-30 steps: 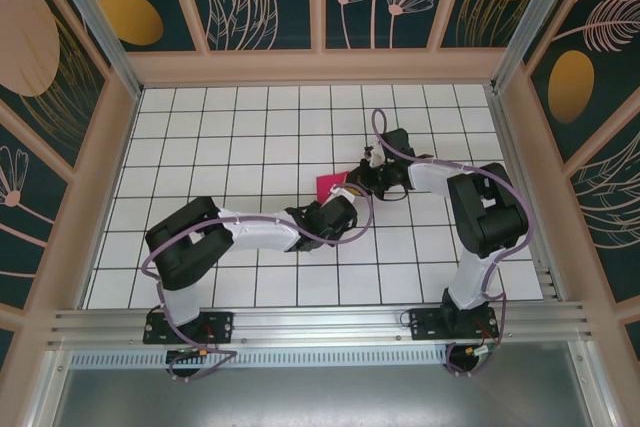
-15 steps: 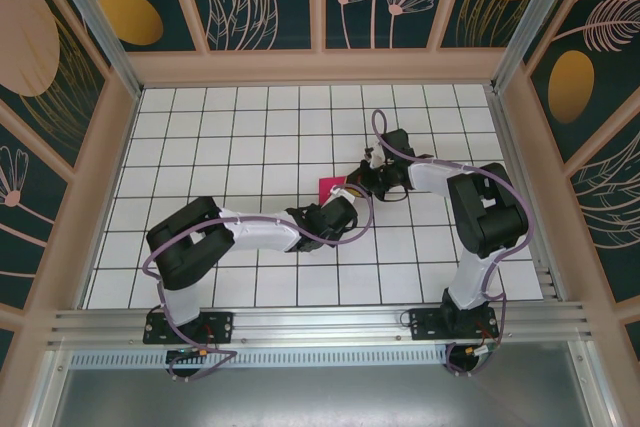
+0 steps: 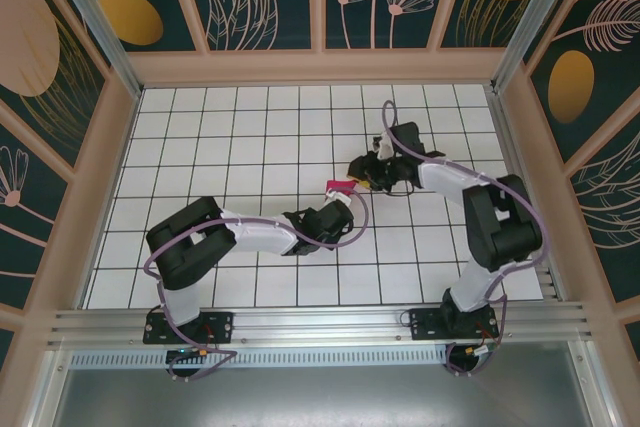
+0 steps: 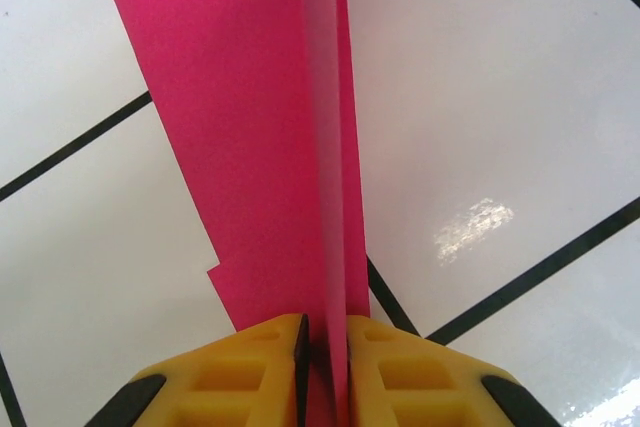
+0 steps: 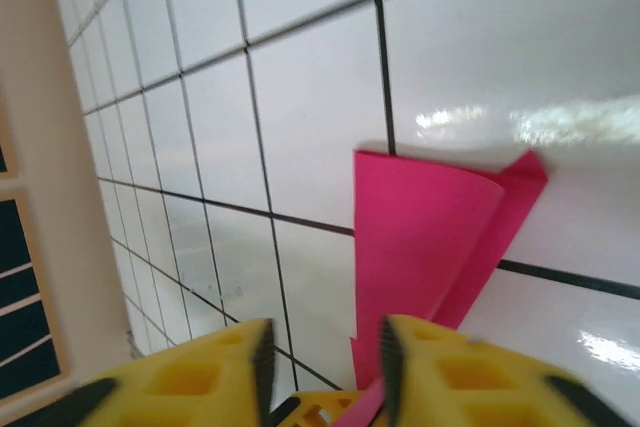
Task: Fold a paper plane with a square sheet of paper (fold left side to right side)
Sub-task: Fold the wing at the center of the table.
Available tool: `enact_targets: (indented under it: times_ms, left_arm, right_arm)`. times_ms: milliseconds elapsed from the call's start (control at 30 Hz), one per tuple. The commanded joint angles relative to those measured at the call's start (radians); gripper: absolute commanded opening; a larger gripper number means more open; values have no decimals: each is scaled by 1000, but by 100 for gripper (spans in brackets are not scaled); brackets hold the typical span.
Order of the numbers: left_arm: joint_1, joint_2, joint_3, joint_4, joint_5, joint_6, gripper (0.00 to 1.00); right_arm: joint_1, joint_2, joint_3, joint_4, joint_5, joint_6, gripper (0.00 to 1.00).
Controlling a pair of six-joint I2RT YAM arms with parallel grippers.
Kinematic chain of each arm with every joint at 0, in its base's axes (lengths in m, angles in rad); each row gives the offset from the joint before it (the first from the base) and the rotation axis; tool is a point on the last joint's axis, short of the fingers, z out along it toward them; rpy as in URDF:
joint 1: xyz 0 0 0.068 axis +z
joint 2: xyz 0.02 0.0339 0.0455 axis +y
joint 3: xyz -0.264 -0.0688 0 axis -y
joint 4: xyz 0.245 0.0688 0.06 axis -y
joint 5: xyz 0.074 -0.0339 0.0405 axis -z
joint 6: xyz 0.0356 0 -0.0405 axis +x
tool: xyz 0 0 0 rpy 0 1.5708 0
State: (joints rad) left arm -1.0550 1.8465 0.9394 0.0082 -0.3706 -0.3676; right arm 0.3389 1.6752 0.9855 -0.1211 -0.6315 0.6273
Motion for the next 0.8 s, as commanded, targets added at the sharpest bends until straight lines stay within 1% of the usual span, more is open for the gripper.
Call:
enact_targets:
  times_ms: [0,67,200,467,633,767]
  left_arm:
    - [-3,-20,-22,42,49,-28,18]
    - [-3,-17,-20,50,62,-30,17]
    - [-3,0,-7,52,74,-31,17]
    - [-3,-1,2,32,54,-27,17]
    - [-3,-7,1,29,44,-26,17]
    - [-3,-7,-3,31,41,-25,18]
  right_arm:
    - [-34,-114,-43,11,76,-30,47]
    - [-54,-160,-73,11,97,-38,52]
    - [-86,-209,-128,3,95,-63,54]
    - [-87,-216,-210,29,74,-55,54]
    - [-81,-220,-220,54,42,-7,56]
    - [-82,-194,-207,52,15,44,58]
